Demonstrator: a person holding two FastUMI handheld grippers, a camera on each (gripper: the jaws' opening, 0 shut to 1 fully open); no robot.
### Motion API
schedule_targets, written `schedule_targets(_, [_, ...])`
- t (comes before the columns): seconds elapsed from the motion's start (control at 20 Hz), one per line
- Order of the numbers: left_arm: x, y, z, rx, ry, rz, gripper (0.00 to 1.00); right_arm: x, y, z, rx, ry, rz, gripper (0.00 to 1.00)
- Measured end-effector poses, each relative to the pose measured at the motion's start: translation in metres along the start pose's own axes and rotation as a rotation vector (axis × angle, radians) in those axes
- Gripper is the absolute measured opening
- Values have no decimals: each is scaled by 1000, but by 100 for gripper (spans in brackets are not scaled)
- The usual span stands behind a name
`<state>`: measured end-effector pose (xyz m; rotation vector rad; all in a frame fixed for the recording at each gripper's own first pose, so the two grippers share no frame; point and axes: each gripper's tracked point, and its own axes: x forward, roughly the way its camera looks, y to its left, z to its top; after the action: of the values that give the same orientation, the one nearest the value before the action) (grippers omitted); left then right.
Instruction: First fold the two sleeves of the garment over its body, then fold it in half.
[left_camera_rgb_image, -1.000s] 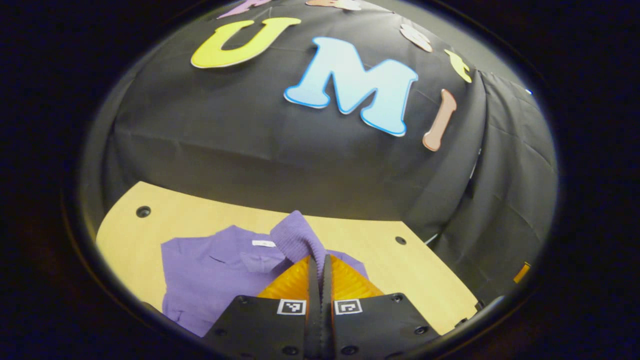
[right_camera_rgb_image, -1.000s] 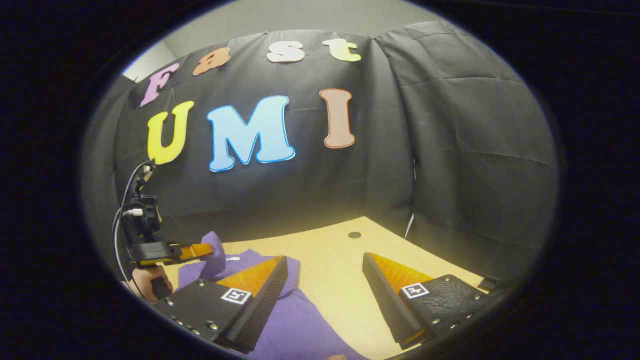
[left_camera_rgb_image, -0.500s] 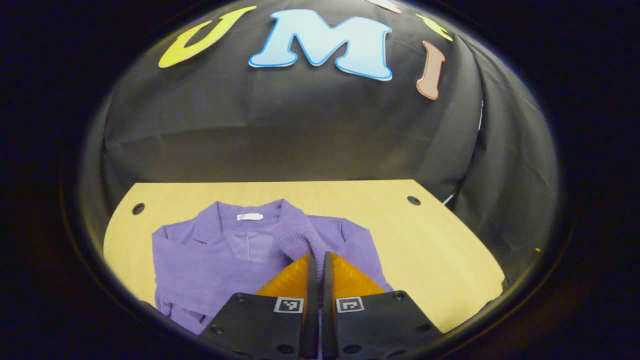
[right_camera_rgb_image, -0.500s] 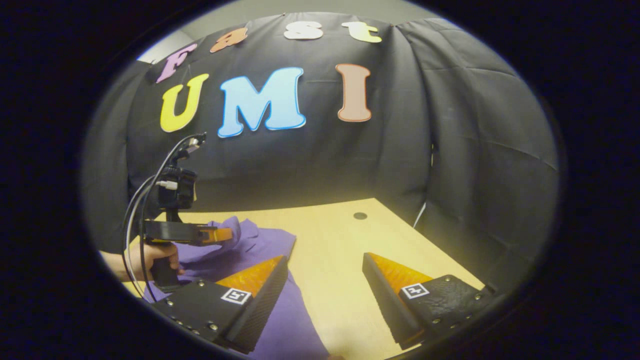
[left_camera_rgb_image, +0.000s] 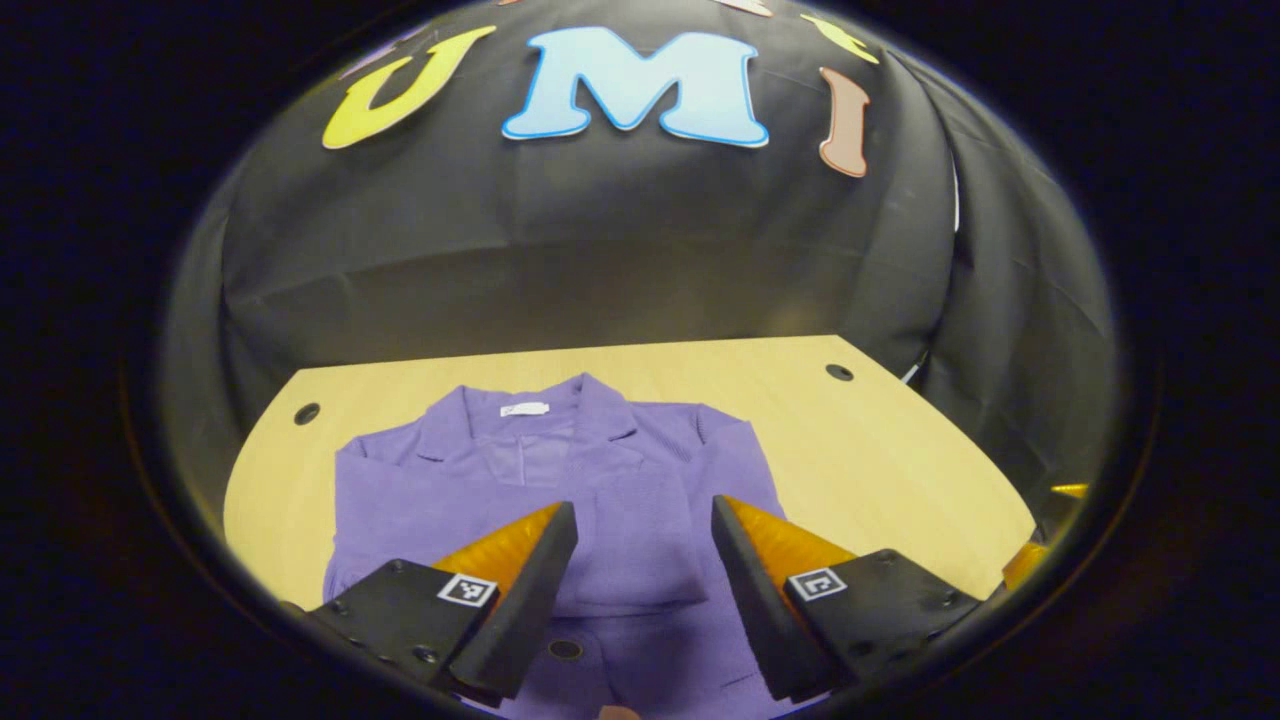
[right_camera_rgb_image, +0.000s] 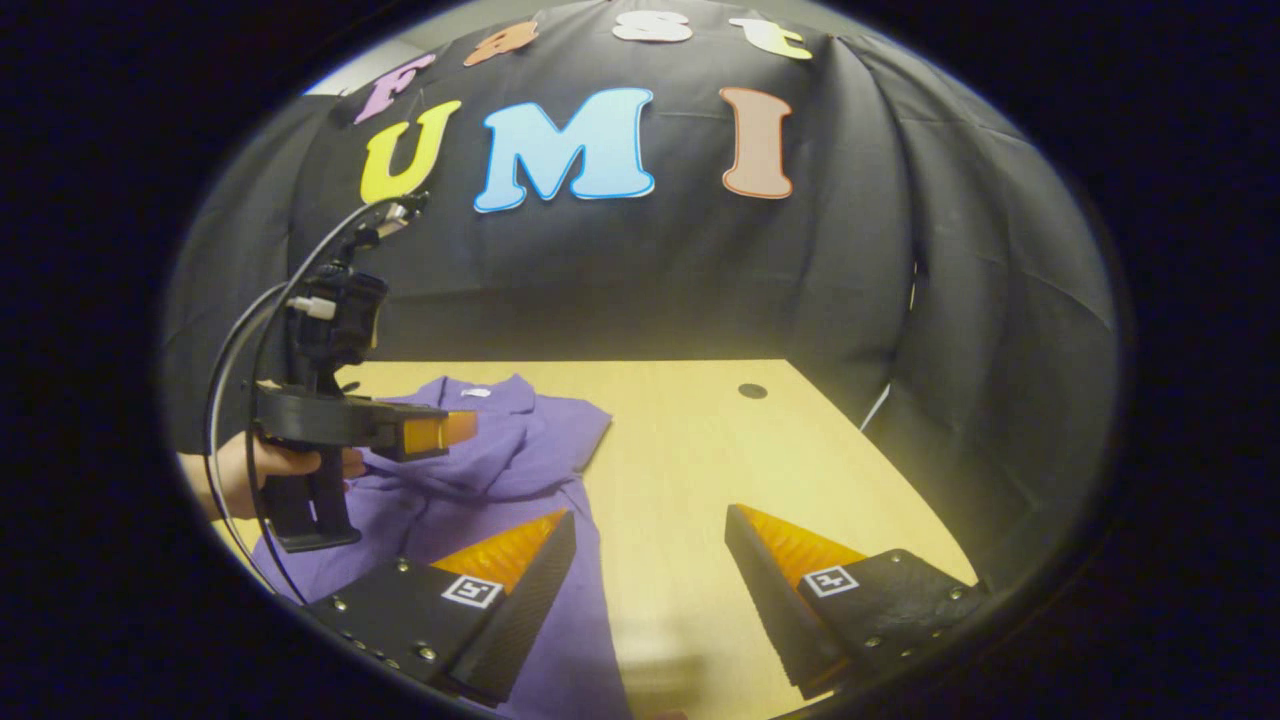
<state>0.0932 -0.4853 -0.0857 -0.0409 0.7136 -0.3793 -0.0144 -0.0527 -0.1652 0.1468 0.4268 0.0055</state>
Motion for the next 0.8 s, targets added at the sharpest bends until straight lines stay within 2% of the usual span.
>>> schedule_targets(0.05, [-10,5,0,-10,-3,8,96,-2,1,-6,-10,11,0,94])
schedule_targets(0.2, [-43,23,-9,-34,-11,22,96,-8,10,-25,-4,54,32,93])
schedule_targets(0.35, [-81,46,-30,-43,-5,44,97,-20,21,-61,30,140,66,94])
schedule_targets(0.55, [-135,78,-74,-27,21,67,96,-38,18,-111,85,249,43,93])
schedule_targets(0.8, [-188,113,-128,-41,60,94,96,-55,13,-147,125,326,26,93])
